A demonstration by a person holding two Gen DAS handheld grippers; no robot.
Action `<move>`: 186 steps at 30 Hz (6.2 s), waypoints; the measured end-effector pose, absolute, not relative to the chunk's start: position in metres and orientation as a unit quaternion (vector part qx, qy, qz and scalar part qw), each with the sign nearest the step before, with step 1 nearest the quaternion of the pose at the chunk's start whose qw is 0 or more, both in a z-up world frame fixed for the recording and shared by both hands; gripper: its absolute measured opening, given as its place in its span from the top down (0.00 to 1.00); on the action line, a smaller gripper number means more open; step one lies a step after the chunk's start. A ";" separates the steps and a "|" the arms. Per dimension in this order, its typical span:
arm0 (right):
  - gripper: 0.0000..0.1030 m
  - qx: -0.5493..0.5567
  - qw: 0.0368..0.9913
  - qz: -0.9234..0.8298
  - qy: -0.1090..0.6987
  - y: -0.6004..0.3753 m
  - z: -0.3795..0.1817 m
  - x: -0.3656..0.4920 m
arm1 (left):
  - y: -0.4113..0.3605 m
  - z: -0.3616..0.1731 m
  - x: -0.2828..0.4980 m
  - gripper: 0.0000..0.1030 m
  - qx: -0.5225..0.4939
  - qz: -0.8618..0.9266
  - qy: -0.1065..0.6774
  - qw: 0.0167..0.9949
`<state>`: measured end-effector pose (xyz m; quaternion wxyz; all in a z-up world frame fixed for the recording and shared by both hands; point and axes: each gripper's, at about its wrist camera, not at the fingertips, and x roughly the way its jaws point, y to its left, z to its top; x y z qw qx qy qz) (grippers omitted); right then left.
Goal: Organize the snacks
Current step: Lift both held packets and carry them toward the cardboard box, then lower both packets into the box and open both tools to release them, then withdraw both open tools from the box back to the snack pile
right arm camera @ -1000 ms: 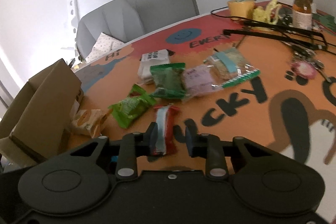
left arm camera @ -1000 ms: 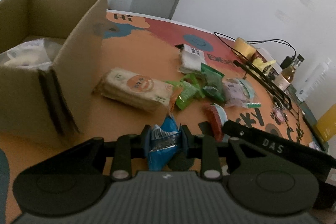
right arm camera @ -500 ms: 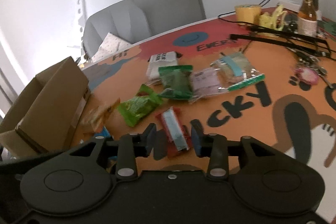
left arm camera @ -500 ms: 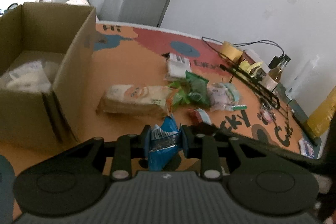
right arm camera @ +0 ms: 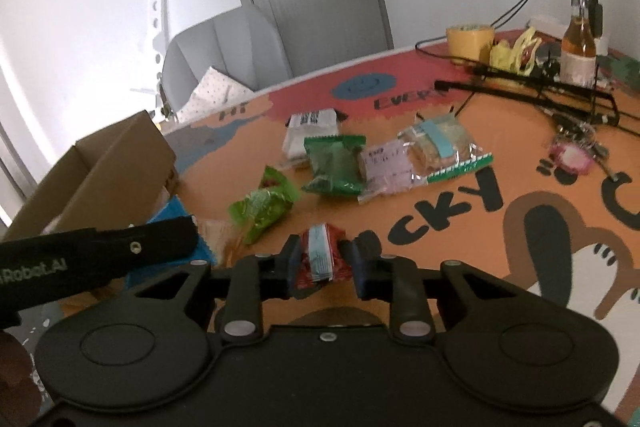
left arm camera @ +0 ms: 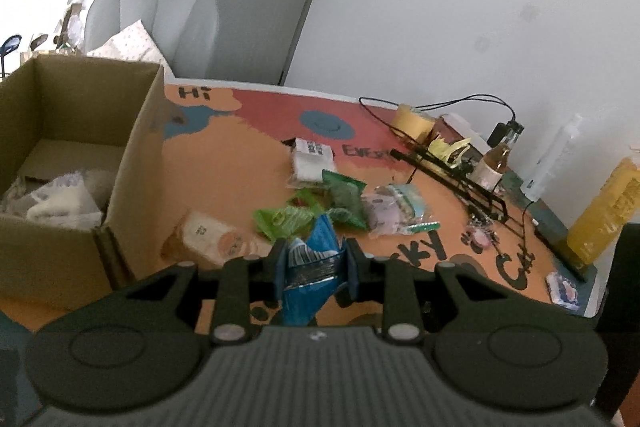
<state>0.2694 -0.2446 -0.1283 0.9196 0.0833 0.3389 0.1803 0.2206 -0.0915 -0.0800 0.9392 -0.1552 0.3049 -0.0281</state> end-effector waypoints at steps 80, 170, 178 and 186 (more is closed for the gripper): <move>0.82 -0.070 0.903 0.199 0.374 -0.221 -0.140 0.215 | -0.041 -0.080 0.182 0.72 -0.188 -0.005 0.294 0.937; 0.00 0.051 0.936 0.234 0.256 -0.157 -0.051 0.245 | 0.047 -0.025 0.182 0.06 -0.184 0.082 0.236 0.951; 0.00 0.053 0.942 0.201 0.264 -0.188 -0.056 0.249 | 0.018 -0.027 0.194 0.03 -0.150 0.065 0.248 0.955; 0.00 0.079 0.937 0.195 0.280 -0.218 -0.067 0.255 | -0.009 -0.028 0.207 0.03 -0.121 0.040 0.267 0.955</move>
